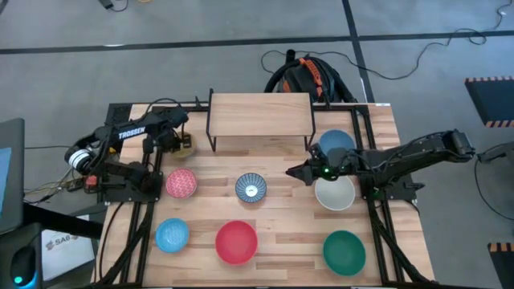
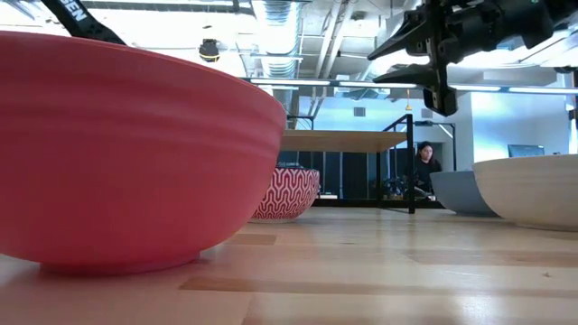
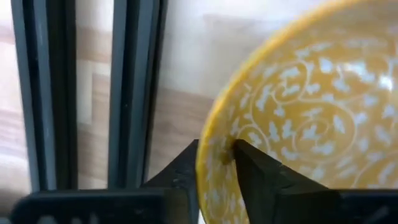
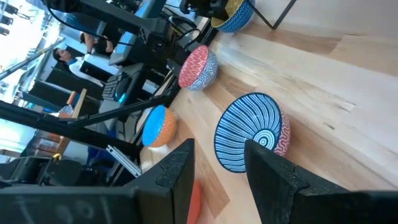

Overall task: Place and stack bowls onto a shelf
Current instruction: Put the yellow pattern bowl on the shelf

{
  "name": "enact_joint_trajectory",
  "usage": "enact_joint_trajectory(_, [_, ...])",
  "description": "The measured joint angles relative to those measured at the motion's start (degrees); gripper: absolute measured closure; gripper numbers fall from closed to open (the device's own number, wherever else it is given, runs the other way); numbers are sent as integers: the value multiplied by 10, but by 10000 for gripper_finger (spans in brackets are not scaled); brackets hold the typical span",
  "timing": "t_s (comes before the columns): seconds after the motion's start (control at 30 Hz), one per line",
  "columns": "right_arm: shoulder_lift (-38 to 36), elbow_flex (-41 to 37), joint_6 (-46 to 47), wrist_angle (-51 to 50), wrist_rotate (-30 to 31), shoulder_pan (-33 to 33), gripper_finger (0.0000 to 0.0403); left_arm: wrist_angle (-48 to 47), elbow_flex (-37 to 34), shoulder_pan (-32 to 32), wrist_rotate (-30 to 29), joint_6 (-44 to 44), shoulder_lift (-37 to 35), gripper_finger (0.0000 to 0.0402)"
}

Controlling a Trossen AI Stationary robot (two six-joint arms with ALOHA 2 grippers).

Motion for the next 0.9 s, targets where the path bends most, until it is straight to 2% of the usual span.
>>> enact_joint_trajectory(0.17, [0, 0, 4, 1, -8, -6, 237, 8, 3, -1, 2, 9, -4, 389])
enact_joint_trajectory(0.37, [0, 0, 4, 1, -9, -6, 237, 2, 0, -1, -12, 7, -41, 391])
enact_joint_trajectory(0.5, [0, 10, 1, -17, -10, -6, 237, -16, -1, -7, -25, -1, -100, 397])
enact_joint_trajectory(0.63, [2, 55, -45, -87, -10, -6, 237, -31, -1, -27, -24, -22, -175, 399])
enact_joint_trajectory(0.77, [19, 116, -107, -167, -8, -16, 237, -46, 2, -62, -19, -37, -248, 399])
enact_joint_trajectory(0.9, [47, 171, -154, -197, -6, -32, 237, -57, 26, -114, -24, -30, -303, 399])
